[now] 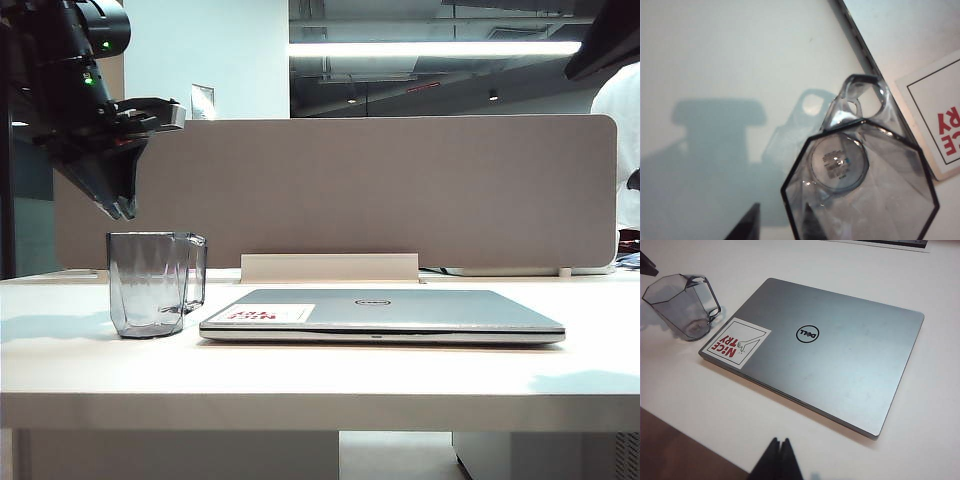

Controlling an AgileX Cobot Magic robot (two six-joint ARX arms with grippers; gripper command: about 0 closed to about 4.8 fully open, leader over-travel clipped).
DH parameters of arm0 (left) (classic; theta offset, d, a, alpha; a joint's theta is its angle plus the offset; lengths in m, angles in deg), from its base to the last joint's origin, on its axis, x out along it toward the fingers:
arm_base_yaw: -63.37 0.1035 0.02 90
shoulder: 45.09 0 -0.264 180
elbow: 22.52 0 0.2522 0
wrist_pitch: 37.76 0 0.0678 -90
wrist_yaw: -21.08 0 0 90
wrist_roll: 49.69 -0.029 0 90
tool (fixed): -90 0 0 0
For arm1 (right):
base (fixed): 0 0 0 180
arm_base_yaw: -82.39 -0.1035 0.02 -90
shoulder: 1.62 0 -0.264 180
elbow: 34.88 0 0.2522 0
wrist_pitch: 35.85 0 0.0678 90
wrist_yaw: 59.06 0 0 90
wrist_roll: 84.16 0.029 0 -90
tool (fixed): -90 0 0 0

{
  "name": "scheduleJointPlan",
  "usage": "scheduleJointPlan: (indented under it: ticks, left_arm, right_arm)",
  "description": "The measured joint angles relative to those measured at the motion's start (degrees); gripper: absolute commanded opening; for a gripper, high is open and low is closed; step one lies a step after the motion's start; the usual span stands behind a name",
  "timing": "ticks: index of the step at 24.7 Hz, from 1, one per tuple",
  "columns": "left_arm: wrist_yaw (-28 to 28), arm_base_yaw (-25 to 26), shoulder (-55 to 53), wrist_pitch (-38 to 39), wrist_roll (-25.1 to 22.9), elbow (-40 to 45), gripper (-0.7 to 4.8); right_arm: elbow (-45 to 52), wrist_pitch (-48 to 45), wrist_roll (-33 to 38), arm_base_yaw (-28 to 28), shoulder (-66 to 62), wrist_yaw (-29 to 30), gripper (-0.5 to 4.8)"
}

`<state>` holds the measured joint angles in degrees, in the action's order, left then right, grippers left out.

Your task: Pick up the water cup and place it on the left side of the laptop.

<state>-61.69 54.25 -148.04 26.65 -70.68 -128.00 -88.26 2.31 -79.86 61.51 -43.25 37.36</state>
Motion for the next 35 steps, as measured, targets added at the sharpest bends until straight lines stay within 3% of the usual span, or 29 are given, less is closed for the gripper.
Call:
scheduleJointPlan:
  ticks: [8,19,27,32,34,35]
  left_arm:
    - [0.0,-0.1,-3.2,1.6,0.0,-0.3,1.00]
    - [0.0,-0.4,-5.4,1.3,2.2,-0.1,0.15]
    - [-1.8,-0.4,-5.4,1.0,11.6,-0.1,-0.06]
    - [-7.5,-0.4,-5.2,1.4,21.9,-0.1,-0.06]
    - [-9.6,-0.3,-5.2,2.1,29.8,-0.1,-0.06]
    - [-9.7,-0.3,-5.1,2.2,31.1,-0.1,-0.06]
  right_arm:
    - [0.0,0.0,0.0,0.0,0.0,0.0,-0.06]
    - [0.0,0.0,0.0,0.0,0.0,0.0,-0.06]
    - [0.0,0.0,0.0,0.0,0.0,0.0,-0.06]
    - [0.0,0.0,0.0,0.0,0.0,0.0,-0.06]
    - [0.0,0.0,-0.4,0.0,0.0,0.0,-0.06]
    - [0.0,0.0,-0.7,0.0,0.0,0.0,-0.06]
